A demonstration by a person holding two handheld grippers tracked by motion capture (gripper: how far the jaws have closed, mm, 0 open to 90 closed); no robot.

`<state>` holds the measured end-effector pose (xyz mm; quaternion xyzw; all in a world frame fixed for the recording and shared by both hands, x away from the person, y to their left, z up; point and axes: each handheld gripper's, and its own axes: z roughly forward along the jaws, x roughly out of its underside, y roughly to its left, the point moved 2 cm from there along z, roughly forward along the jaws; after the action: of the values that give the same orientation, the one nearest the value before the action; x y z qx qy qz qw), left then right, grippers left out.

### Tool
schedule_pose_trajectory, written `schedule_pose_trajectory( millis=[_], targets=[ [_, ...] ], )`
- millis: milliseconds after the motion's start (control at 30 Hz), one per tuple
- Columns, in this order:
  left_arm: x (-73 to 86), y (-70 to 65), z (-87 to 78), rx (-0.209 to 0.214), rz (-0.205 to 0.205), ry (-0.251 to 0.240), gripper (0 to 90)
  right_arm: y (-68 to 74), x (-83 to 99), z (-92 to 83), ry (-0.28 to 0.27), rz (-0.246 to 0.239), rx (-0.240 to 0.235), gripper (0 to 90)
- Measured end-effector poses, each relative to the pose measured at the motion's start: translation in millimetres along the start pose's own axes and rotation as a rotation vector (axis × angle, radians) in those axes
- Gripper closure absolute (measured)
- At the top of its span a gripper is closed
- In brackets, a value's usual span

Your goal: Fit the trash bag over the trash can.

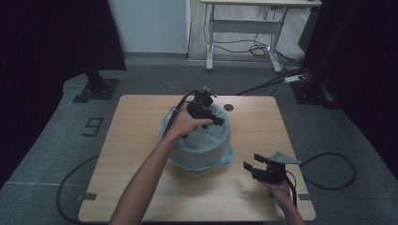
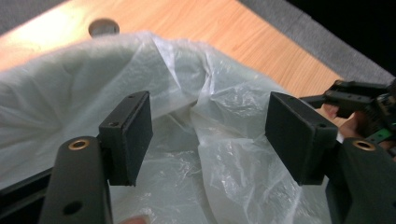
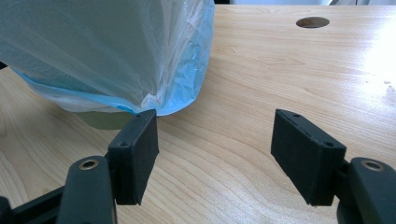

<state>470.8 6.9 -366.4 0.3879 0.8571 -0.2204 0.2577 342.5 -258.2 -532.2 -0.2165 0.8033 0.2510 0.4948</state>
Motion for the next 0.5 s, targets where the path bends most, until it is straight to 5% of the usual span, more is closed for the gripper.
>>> schedule_pose_trajectory(
  millis=[300, 500],
  targets=[
    [3.8, -1.9, 24.0, -0.005, 0.02, 0.119, 32.5, 0.3, -0.2, -0.1, -0.001, -0.001, -0.001, 31.2],
    [5.5, 0.8, 30.5, -0.008, 0.005, 0.15, 32.7, -0.4, 0.2, 0.1, 0.003, 0.0, -0.001, 31.1]
  ],
)
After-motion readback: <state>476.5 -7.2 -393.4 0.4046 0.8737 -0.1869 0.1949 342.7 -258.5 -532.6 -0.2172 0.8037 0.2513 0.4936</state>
